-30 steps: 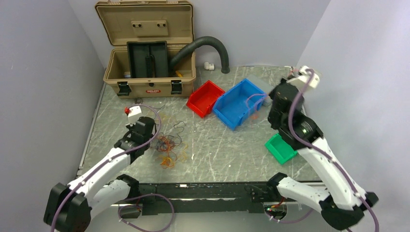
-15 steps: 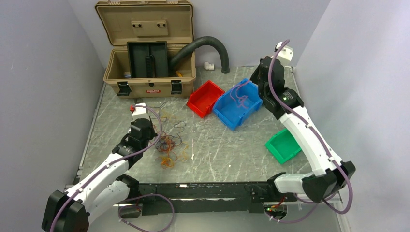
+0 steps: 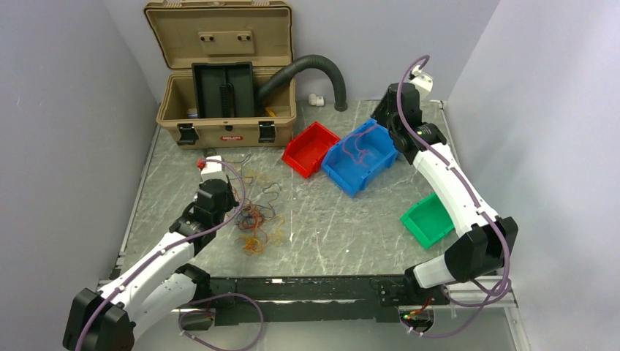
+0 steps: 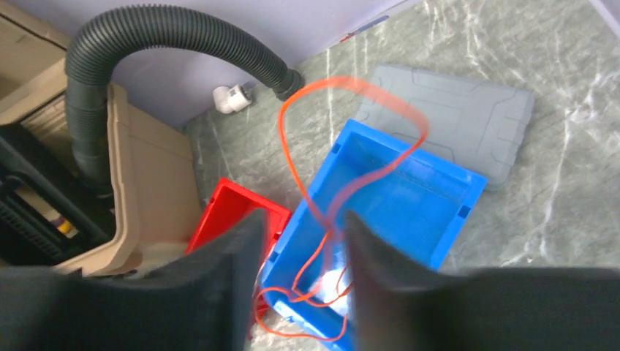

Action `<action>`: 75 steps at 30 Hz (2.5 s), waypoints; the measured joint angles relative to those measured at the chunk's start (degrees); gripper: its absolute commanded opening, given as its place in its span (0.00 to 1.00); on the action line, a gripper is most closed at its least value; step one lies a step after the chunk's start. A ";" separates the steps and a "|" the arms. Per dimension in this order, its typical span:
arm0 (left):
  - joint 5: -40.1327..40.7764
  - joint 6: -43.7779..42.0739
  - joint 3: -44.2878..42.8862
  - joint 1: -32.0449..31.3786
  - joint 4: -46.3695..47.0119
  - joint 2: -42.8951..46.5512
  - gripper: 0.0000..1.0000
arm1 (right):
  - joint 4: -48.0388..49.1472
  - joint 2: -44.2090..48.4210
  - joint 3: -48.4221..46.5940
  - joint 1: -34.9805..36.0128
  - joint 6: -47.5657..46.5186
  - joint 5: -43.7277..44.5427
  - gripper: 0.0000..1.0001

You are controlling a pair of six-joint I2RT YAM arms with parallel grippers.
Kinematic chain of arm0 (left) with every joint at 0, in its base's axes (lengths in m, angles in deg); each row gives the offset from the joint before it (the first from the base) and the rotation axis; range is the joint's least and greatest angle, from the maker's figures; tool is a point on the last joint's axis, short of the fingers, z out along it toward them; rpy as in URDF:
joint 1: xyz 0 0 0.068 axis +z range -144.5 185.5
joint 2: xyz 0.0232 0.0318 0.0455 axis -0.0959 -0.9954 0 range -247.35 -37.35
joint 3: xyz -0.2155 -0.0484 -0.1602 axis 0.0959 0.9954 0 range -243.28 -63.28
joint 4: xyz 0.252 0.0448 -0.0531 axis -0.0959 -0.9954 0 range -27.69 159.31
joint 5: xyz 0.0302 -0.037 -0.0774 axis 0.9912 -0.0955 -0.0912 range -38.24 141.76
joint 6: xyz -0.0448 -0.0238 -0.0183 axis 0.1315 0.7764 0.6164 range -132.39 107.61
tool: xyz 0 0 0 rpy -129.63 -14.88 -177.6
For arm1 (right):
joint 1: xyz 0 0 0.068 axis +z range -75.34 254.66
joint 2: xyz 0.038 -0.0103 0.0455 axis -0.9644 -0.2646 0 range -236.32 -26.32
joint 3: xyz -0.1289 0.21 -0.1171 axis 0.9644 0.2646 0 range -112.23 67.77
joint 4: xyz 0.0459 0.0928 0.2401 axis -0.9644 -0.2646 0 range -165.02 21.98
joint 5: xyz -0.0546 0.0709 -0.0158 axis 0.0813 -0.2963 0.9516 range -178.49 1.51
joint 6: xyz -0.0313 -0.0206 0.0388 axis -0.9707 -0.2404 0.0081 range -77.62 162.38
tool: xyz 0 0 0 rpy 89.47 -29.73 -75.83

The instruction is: Untangle the cables

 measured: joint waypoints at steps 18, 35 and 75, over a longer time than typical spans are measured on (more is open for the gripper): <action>-5.42 -1.97 2.34 -0.04 4.50 4.15 0.00 | 7.61 2.08 13.46 15.69 -7.43 -10.97 0.86; -6.38 -2.49 2.45 -0.11 4.76 3.74 0.00 | 24.15 -22.45 12.17 26.93 -10.86 -28.68 0.84; 8.07 5.73 -1.86 -0.59 -4.37 -1.57 0.00 | 18.21 3.98 16.52 6.95 -6.34 -4.92 0.00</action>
